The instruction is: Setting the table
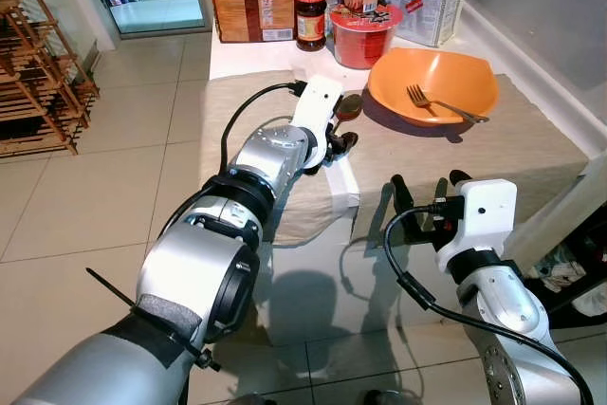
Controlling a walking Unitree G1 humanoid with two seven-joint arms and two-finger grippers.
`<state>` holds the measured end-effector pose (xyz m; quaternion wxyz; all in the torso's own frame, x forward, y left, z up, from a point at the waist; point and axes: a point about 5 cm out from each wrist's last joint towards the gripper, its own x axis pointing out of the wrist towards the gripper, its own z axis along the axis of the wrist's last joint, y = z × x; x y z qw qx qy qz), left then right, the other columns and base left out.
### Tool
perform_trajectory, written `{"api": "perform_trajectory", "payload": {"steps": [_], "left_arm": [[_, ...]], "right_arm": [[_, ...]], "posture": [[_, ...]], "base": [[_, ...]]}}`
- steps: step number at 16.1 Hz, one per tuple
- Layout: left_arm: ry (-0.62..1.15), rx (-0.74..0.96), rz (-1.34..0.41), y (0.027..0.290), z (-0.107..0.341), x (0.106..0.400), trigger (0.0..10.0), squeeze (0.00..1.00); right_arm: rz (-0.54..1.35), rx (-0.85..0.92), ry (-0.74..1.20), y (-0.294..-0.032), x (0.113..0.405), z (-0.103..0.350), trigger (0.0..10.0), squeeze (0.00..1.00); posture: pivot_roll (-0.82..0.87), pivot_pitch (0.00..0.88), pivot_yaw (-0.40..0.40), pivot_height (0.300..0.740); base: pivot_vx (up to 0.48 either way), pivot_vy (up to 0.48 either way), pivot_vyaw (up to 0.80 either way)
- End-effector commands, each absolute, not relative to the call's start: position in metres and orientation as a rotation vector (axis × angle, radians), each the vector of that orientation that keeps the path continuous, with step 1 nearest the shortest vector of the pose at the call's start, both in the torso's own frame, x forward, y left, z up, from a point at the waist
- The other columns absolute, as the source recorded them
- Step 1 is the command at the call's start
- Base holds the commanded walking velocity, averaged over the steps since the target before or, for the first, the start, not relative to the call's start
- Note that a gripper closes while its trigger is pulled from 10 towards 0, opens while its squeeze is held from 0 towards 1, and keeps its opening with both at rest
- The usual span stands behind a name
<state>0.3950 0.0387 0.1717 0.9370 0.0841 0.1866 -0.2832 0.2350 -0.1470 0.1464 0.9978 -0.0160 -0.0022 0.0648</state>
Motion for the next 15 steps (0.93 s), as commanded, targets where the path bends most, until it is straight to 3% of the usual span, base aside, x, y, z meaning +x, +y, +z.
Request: {"api": "perform_trajectory", "payload": {"steps": [1,9,15], "left_arm": [[0.496,0.218,-0.551,0.047,0.143,0.387,0.0,0.0],[0.506,0.208,-0.55,0.05,0.13,0.382,0.0,0.0],[0.367,0.067,-0.46,0.063,0.132,0.385,0.0,0.0]], "right_arm": [[0.124,-0.024,0.006,-0.147,0.236,0.145,10.0,0.0],[0.123,-0.013,0.023,-0.148,0.237,0.141,10.0,0.0],[0.12,-0.009,0.037,-0.149,0.236,0.136,10.0,0.0]], "posture": [[-0.15,0.051,0.073,0.74],[-0.14,0.056,0.07,0.74],[-0.14,0.045,0.07,0.74]], "base": [[0.0,0.0,0.0],[0.0,0.0,0.0],[0.0,0.0,0.0]]}}
